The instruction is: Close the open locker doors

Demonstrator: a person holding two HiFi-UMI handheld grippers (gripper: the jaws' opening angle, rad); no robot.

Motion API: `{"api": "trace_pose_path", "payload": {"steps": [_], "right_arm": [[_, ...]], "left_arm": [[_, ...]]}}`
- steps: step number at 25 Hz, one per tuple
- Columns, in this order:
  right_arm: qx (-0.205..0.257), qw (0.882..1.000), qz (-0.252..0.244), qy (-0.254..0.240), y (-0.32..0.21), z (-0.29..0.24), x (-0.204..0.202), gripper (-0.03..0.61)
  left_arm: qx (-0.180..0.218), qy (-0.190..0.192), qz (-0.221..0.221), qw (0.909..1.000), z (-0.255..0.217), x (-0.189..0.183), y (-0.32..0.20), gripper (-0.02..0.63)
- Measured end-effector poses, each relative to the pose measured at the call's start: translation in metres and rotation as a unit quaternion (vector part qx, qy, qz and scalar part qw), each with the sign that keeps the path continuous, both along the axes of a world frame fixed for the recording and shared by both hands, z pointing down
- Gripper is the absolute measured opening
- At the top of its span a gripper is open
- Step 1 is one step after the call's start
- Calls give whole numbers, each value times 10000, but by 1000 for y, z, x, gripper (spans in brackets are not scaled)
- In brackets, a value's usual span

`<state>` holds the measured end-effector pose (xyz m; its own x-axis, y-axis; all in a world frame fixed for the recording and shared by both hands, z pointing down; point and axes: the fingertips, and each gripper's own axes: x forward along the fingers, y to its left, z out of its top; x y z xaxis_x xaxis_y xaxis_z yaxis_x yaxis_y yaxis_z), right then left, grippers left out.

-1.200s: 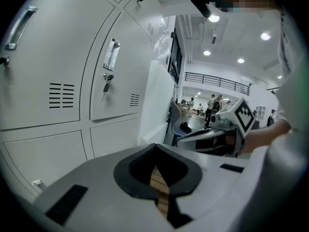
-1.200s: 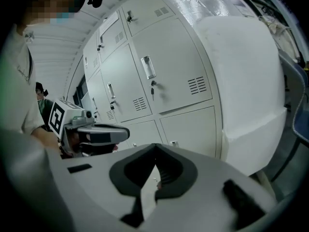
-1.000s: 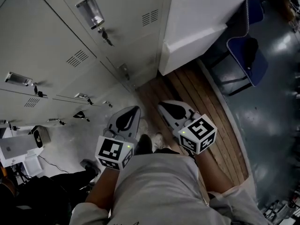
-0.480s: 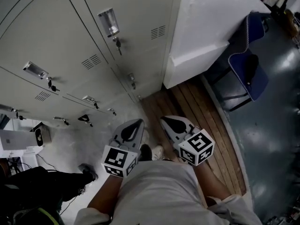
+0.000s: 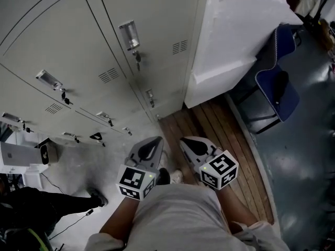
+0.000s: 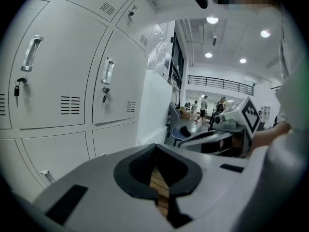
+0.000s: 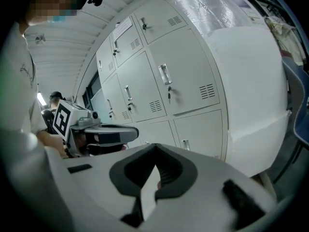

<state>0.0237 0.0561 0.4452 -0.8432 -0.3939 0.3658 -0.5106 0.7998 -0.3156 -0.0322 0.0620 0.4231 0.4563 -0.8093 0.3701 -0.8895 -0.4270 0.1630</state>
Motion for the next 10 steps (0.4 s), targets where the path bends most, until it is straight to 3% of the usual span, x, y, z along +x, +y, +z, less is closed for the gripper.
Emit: {"api": "trace_pose_path", "payload": {"steps": [10], "right_arm": [[-86, 9998, -100, -151, 13, -3, 3, 28]], "left_arm": [[11, -43, -39, 10000, -3, 5, 9, 14]]}}
